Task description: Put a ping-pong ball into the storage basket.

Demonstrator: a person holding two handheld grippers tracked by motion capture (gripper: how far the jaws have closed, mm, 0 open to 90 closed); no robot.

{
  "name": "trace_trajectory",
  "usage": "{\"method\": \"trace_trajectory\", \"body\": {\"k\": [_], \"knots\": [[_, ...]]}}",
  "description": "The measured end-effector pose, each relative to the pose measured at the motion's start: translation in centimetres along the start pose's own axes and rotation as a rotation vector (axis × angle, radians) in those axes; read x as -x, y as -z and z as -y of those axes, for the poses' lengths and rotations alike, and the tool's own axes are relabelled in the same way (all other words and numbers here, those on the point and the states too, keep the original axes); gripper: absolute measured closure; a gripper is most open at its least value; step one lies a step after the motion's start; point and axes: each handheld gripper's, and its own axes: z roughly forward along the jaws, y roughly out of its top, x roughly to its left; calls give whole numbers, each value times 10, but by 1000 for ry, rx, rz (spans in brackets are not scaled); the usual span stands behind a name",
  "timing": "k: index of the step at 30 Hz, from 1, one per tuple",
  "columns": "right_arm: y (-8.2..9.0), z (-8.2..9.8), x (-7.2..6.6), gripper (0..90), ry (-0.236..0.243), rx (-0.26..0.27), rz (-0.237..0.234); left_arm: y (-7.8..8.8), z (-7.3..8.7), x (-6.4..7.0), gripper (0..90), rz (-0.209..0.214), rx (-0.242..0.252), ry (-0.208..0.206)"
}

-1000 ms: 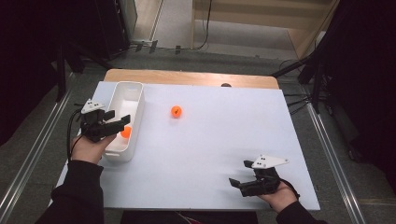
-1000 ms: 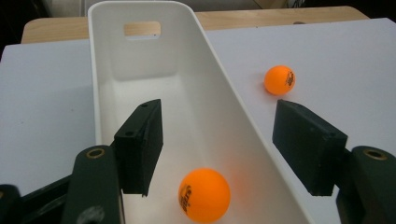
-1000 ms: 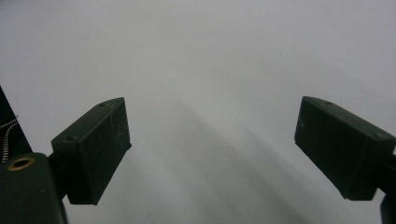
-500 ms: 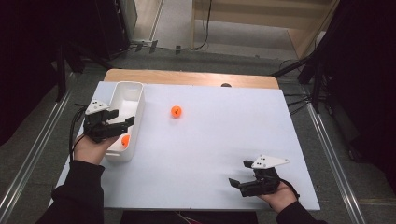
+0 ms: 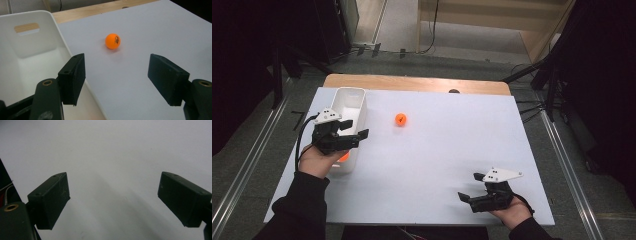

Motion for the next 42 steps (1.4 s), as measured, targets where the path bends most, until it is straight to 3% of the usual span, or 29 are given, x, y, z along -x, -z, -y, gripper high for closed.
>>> {"method": "trace_trajectory", "body": {"k": [11, 21, 28, 30, 33, 42], "knots": [[-2, -2, -1, 91, 20, -4, -15, -11, 3, 15, 277, 41, -33, -39], [-3, -2, -1, 91, 14, -6, -15, -21, 5, 34, 277, 90, -21, -55], [-3, -2, 1, 91, 15, -2, -10, -30, 4, 43, 277, 102, -22, -72], [-3, -2, 0, 91, 12, -7, -11, -33, 3, 47, 277, 86, -11, -75], [-2, -2, 1, 91, 14, 2, -8, -37, 3, 52, 278, 83, 23, -68], [-2, -1, 3, 91, 3, 5, -2, -53, 0, 58, 279, 119, 15, -36]]}}
